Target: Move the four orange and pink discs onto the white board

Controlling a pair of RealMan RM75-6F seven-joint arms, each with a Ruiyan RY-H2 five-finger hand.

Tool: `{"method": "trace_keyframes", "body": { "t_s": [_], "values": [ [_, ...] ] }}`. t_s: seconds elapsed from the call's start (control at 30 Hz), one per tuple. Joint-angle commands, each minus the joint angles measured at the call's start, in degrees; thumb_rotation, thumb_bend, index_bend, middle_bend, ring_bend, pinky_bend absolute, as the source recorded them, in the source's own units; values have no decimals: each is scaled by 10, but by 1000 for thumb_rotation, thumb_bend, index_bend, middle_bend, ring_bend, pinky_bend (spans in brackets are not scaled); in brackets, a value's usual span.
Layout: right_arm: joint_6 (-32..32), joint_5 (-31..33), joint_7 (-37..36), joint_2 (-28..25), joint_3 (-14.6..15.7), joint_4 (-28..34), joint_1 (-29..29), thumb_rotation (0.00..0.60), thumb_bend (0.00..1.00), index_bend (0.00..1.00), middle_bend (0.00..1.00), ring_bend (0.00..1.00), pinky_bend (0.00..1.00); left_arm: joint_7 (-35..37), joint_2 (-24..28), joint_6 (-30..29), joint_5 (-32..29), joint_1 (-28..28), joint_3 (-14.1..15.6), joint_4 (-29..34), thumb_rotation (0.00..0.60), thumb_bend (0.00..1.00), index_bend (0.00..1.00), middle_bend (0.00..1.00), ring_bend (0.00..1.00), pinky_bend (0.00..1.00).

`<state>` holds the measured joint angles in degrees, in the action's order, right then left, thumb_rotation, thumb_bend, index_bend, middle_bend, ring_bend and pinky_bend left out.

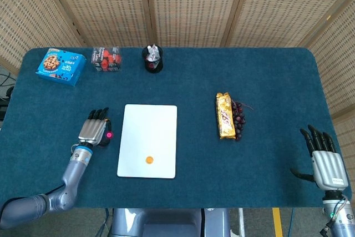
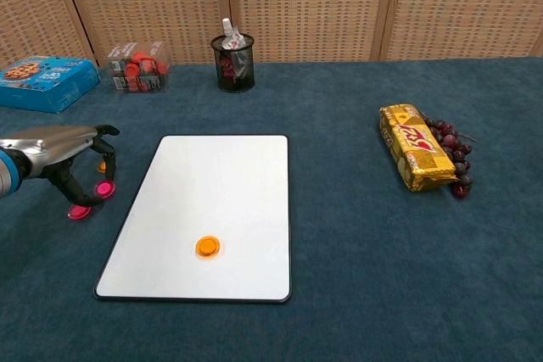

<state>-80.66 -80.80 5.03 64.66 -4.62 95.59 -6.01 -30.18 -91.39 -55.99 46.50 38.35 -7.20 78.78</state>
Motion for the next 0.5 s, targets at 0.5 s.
{"method": "trace_keyframes", "body": {
  "t_s": [0.5],
  "values": [
    [4,4,-8,-3,-1,1,-1,600,0,0,0,0,0,-69,-27,-16,-33,51,-24,87,600,307,556,0,0,0]
  ]
}}
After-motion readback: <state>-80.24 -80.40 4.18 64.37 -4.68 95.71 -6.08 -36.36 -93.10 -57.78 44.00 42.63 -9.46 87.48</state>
